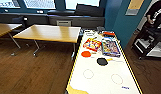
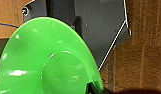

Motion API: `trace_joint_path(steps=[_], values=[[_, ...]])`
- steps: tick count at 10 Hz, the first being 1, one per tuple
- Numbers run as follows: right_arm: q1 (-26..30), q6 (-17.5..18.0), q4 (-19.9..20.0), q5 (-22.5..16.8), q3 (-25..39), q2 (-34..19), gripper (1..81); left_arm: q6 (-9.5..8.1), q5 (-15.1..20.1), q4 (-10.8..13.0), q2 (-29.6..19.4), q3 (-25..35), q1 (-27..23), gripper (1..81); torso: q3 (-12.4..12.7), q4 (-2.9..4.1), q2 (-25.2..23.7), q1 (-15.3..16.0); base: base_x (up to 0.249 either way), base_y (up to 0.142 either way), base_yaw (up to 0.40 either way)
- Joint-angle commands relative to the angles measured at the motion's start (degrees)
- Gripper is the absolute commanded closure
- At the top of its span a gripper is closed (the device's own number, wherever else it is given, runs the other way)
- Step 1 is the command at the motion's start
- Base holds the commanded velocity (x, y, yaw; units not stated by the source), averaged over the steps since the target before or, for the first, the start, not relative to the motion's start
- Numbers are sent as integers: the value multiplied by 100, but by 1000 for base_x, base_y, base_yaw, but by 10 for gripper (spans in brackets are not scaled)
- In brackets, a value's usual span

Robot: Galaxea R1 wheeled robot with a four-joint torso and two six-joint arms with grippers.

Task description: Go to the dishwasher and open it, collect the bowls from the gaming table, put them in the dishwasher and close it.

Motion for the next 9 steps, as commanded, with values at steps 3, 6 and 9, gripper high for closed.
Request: trace_joint_path(steps=[3,6,9], values=[[-64,-13,-77,-365,-307,66,811,6,392,442,640,-960,-28,811,0,0,0,0,0,0,0],[-81,-13,-77,-321,-359,128,811,6,392,486,1018,-1540,-37,811,0,0,0,-2,0,0,0],[-90,-22,-77,-304,-377,146,811,41,401,644,1291,-1874,-45,811,233,0,0,-2,0,0,0]])
